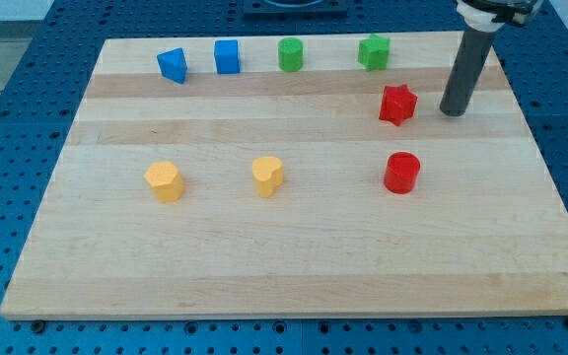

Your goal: Push the red star parallel to the left of the yellow hexagon

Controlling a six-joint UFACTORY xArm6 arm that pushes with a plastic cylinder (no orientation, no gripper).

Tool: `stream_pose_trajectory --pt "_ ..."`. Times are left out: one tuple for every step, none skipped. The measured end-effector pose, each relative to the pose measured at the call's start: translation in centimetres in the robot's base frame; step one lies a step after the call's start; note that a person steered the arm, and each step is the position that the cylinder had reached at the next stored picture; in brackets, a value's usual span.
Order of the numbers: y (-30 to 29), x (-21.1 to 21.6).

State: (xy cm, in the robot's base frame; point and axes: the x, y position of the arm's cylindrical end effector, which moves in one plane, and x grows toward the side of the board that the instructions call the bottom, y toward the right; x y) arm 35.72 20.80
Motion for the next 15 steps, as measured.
stream_pose_trajectory --pt "1.1 -2.3" --pt "-2.2 -2.4" --pt "-3.1 -3.3" --pt "-3.1 -2.6" --pt "-5.2 -0.3" --pt "-9.6 3.4" --pt "-13.9 5.5" --pt "-18.1 6.3" --pt "-12.6 5.8" --pt "-8.3 1.8" --pt "-10.7 -1.5" --pt "-14.5 1.5" --pt "-10.4 3.7" --pt "-12.7 5.1" --pt "-16.9 3.0"
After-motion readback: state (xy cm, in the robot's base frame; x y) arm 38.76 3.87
